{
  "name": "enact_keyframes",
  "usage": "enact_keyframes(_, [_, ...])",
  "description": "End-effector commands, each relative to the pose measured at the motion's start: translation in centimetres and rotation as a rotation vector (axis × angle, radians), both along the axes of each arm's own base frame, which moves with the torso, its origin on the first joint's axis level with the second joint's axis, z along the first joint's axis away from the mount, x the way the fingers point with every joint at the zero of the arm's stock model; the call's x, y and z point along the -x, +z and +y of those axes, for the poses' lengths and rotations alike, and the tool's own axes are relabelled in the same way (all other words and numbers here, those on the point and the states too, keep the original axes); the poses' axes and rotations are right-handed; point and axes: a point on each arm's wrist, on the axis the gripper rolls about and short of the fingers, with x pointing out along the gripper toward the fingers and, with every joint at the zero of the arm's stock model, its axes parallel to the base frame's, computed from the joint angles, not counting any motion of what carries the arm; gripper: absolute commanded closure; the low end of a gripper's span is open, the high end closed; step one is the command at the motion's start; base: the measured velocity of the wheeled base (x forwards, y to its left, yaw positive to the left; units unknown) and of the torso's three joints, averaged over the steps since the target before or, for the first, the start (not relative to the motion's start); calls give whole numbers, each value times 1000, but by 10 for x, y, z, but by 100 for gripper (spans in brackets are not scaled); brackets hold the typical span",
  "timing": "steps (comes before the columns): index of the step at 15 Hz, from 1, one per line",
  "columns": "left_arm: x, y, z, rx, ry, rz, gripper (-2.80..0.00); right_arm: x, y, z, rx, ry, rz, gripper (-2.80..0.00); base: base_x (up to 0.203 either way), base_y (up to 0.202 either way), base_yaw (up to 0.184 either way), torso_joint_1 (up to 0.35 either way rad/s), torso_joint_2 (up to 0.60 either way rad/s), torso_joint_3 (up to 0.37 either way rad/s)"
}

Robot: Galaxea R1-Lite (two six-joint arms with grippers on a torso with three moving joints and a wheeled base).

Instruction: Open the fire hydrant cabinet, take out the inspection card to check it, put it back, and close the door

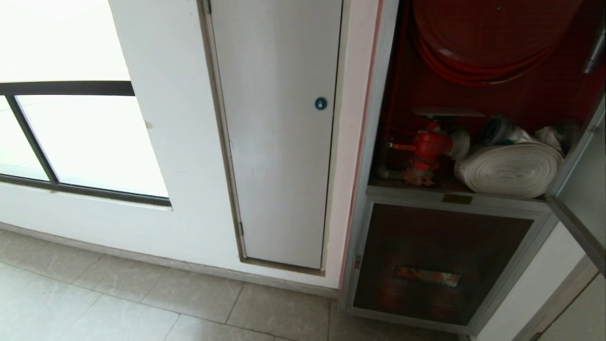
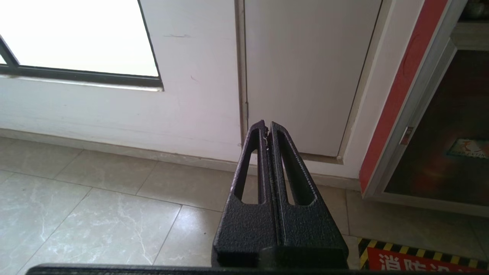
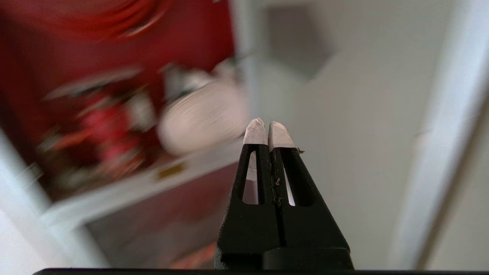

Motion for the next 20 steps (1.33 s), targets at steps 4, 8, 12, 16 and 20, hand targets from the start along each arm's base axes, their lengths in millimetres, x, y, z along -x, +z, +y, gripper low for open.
enact_keyframes(4, [-1,-2,0,0,0,7,0,-8,16,-26,53,-239,-136,0,0,0,0,0,0,0])
enact_keyframes(8, [-1,-2,0,0,0,7,0,-4,16,-38,31,-319,-178,0,0,0,0,0,0,0])
enact_keyframes(12, [-1,-2,0,0,0,7,0,10,18,-48,36,-406,-219,0,0,0,0,0,0,0])
enact_keyframes(16, [-1,-2,0,0,0,7,0,25,17,-53,30,-503,-263,0,0,0,0,0,0,0])
enact_keyframes(20, [-1,-2,0,0,0,7,0,31,18,-53,26,-520,-297,0,0,0,0,0,0,0])
